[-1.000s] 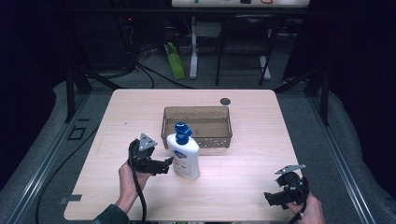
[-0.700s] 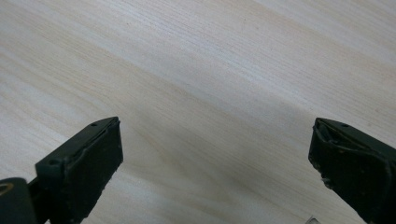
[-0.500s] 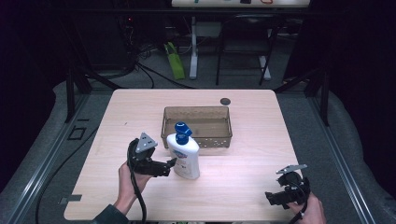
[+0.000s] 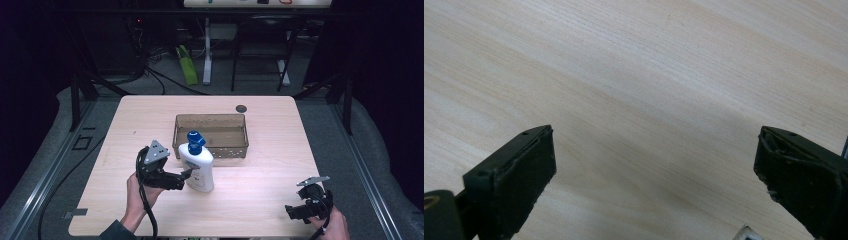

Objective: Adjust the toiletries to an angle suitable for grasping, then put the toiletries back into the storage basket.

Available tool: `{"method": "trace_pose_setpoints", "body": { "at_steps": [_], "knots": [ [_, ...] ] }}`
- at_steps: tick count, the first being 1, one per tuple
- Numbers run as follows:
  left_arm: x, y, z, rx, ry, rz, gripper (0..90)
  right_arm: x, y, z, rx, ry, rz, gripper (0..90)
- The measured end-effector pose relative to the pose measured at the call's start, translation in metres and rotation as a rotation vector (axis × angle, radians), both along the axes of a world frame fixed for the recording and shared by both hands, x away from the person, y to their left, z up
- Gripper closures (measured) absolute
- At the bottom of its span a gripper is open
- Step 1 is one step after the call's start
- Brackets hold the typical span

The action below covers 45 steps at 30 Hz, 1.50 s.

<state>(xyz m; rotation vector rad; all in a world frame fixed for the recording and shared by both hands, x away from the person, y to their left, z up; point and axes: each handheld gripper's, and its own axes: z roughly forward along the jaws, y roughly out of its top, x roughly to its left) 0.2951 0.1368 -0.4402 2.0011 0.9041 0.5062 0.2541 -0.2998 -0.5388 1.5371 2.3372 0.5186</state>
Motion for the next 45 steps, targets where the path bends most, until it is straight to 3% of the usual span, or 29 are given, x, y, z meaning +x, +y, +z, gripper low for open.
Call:
{"method": "trace_pose_setpoints", "body": {
  "at_steps": [6, 13, 21, 29, 38, 45],
  "knots": [
    [-0.003, -0.006, 0.007, -0.005, -0.023, -0.002, 0.0, 0.002, 0.0, 0.0, 0.006, 0.0, -0.01, 2.7],
    [-0.006, -0.008, 0.016, -0.028, -0.049, -0.007, 0.0, 0.001, 0.001, 0.004, -0.034, -0.023, -0.009, 2.8],
    [-0.006, -0.019, 0.023, -0.039, -0.064, -0.009, 0.0, 0.001, 0.0, 0.006, -0.028, -0.036, -0.019, 3.3],
    [-0.001, -0.03, 0.031, -0.085, -0.098, -0.004, 0.0, 0.0, -0.002, 0.008, -0.026, -0.046, -0.03, 4.1],
    [0.006, -0.041, 0.028, -0.098, -0.112, -0.002, 0.0, 0.0, -0.001, 0.007, -0.023, -0.042, -0.023, 4.7],
    [0.012, -0.042, 0.027, -0.149, -0.156, 0.003, 0.0, 0.0, -0.002, 0.006, -0.017, -0.038, -0.022, 4.9]
  ]
}}
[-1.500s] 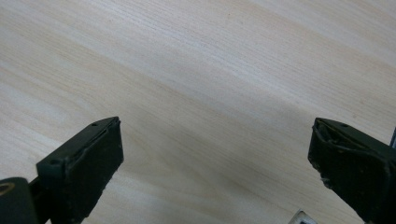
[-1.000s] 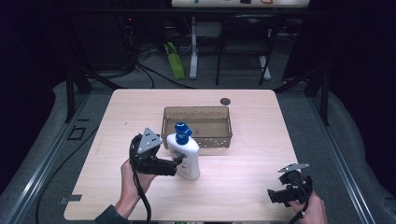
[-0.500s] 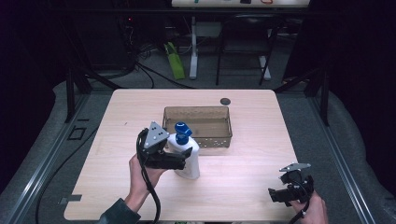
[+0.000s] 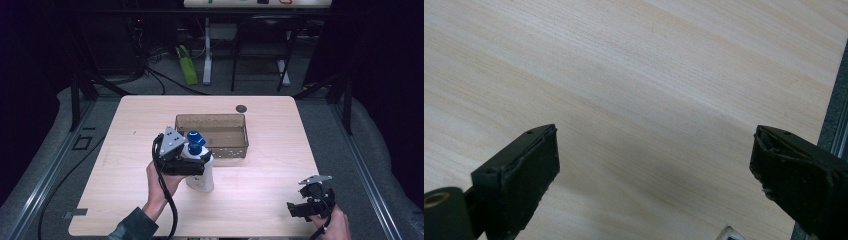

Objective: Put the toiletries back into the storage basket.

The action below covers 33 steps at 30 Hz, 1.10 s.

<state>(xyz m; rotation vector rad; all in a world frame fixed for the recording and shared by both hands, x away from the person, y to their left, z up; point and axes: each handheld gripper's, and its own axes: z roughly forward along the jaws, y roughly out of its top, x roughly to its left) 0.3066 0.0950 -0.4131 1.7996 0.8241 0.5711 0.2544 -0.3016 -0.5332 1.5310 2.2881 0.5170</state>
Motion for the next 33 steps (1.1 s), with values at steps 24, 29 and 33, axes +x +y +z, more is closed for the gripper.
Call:
{"method": "trace_pose_setpoints", "body": {
  "at_steps": [24, 29, 33],
  "knots": [
    [-0.0073, 0.0048, -0.0047, -0.102, -0.124, -0.012, 41.9, -0.0004, 0.0013, -0.0004, -0.001, -0.001, 0.022, 5.3],
    [-0.0064, 0.0057, -0.007, -0.116, -0.128, -0.008, 48.9, -0.0004, 0.0011, -0.0002, -0.001, -0.002, 0.022, 5.3],
    [-0.0058, 0.008, -0.008, -0.14, -0.137, -0.005, 53.5, -0.0002, 0.0008, -0.0005, 0.004, -0.001, 0.021, 5.3]
  ]
}}
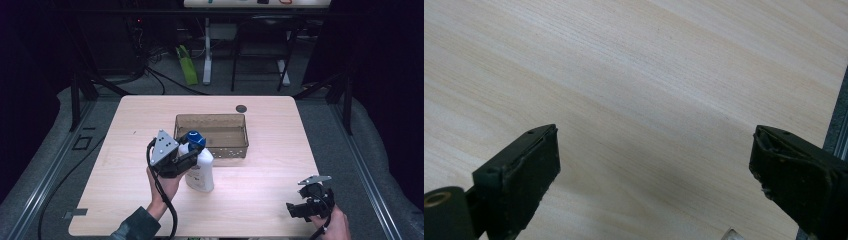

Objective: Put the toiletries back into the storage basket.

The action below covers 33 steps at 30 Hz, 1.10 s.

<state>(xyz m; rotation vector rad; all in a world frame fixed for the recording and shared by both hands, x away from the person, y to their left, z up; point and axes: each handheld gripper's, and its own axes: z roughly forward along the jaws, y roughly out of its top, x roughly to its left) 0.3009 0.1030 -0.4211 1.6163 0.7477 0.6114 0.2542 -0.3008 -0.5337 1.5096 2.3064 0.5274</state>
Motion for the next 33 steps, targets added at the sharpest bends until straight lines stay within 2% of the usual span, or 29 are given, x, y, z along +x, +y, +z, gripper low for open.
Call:
{"method": "trace_pose_setpoints", "body": {
  "at_steps": [5, 16, 29, 33],
  "knots": [
    [0.001, 0.0015, -0.0012, -0.03, 0.0, -0.001, 57.9, -0.0001, -0.0003, 0.0002, -0.003, 0.0, -0.004, 5.3],
    [0.0005, 0.0012, -0.0032, -0.047, -0.013, 0.002, 58.5, -0.0001, -0.0006, 0.0, -0.005, -0.001, -0.005, 5.3],
    [0.0006, 0.0015, -0.0026, -0.073, -0.002, 0.004, 58.7, -0.0003, 0.0001, 0.0003, -0.012, -0.006, 0.001, 5.3],
    [0.001, 0.0011, -0.0022, -0.068, -0.007, 0.003, 58.7, -0.0002, -0.0004, 0.0005, -0.011, -0.007, 0.001, 5.2]
  ]
}}
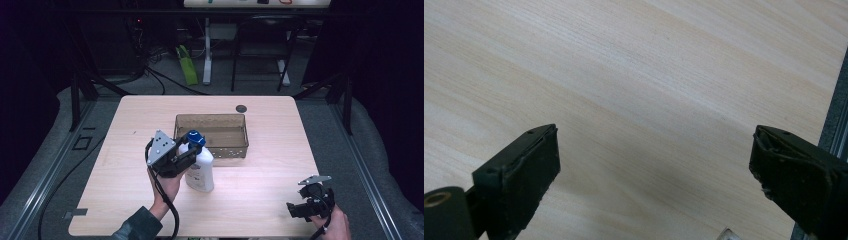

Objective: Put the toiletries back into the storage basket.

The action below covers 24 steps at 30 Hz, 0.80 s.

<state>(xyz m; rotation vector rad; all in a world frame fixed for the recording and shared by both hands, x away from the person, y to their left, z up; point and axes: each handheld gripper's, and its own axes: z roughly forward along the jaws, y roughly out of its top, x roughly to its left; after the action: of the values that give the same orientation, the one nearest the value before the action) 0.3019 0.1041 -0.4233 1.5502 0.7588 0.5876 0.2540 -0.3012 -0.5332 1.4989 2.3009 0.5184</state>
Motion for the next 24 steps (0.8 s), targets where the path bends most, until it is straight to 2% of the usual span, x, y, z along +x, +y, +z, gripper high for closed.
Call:
{"method": "trace_pose_setpoints", "body": {
  "at_steps": [2, 9, 11, 13, 16, 24],
  "knots": [
    [0.0002, 0.0001, 0.0012, 0.015, -0.002, 0.001, 58.7, 0.0, -0.0003, 0.0, 0.002, 0.001, -0.006, 5.2],
    [0.0005, -0.0007, 0.002, 0.019, -0.002, 0.003, 58.8, -0.0002, 0.0, 0.0003, 0.002, -0.001, -0.005, 5.2],
    [0.0009, -0.0006, 0.003, 0.032, -0.002, 0.0, 58.8, -0.0003, -0.0002, 0.0005, 0.004, -0.003, -0.003, 5.2],
    [0.0015, -0.0007, 0.0028, 0.022, -0.001, 0.0, 58.8, -0.0003, -0.0006, 0.0006, 0.003, -0.004, -0.006, 5.2],
    [0.0008, -0.0016, 0.0036, 0.036, -0.006, -0.013, 58.8, -0.0004, -0.0009, 0.0006, 0.003, -0.004, -0.005, 5.2],
    [-0.0012, -0.0017, 0.0083, 0.035, -0.012, -0.021, 58.7, -0.0005, -0.001, 0.0008, 0.0, -0.008, -0.006, 5.1]
  ]
}}
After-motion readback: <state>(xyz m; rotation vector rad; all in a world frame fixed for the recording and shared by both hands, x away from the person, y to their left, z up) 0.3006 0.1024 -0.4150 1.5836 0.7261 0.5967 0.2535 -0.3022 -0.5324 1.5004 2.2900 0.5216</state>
